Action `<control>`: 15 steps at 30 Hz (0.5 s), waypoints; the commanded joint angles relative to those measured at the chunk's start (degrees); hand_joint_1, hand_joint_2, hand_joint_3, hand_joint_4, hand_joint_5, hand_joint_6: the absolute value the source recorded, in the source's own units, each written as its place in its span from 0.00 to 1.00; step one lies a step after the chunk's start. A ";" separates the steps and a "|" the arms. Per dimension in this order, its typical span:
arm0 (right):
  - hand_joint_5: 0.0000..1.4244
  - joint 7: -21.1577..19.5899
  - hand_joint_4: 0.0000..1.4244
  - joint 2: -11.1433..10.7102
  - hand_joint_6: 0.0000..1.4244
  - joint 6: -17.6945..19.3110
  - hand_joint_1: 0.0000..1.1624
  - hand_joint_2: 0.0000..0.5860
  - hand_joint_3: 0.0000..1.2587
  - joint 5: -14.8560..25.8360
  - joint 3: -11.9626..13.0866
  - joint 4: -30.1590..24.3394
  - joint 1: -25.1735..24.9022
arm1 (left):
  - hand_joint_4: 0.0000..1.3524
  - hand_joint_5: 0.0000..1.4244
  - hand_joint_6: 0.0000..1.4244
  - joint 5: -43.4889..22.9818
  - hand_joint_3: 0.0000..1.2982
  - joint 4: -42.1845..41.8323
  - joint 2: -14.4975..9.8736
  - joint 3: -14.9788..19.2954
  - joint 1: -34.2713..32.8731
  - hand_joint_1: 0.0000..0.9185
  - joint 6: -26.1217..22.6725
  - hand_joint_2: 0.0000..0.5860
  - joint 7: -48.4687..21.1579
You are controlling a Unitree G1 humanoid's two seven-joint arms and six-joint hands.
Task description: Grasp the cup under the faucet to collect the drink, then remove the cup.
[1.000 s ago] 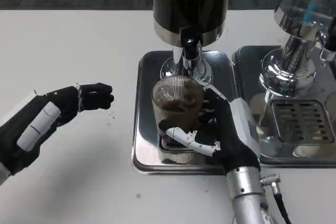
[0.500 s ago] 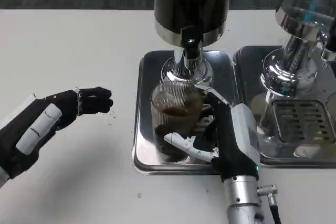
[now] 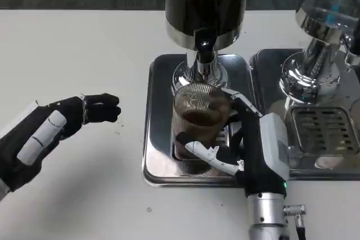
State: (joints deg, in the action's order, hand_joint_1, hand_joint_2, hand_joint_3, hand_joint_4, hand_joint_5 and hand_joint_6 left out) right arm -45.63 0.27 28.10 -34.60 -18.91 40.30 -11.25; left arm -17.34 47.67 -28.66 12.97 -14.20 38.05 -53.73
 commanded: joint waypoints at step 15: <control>0.60 -1.53 0.48 -1.34 0.83 1.53 0.62 0.38 0.46 -0.87 0.30 -3.86 1.99 | 0.25 0.22 0.13 1.04 0.28 2.60 -0.47 -0.69 -2.96 0.00 -0.08 0.33 -0.39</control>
State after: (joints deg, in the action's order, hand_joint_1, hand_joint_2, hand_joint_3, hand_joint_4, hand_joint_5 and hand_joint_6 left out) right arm -46.73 -0.79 28.45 -35.71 -18.85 38.45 -9.93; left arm -17.06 49.28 -28.66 12.49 -16.57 37.97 -53.75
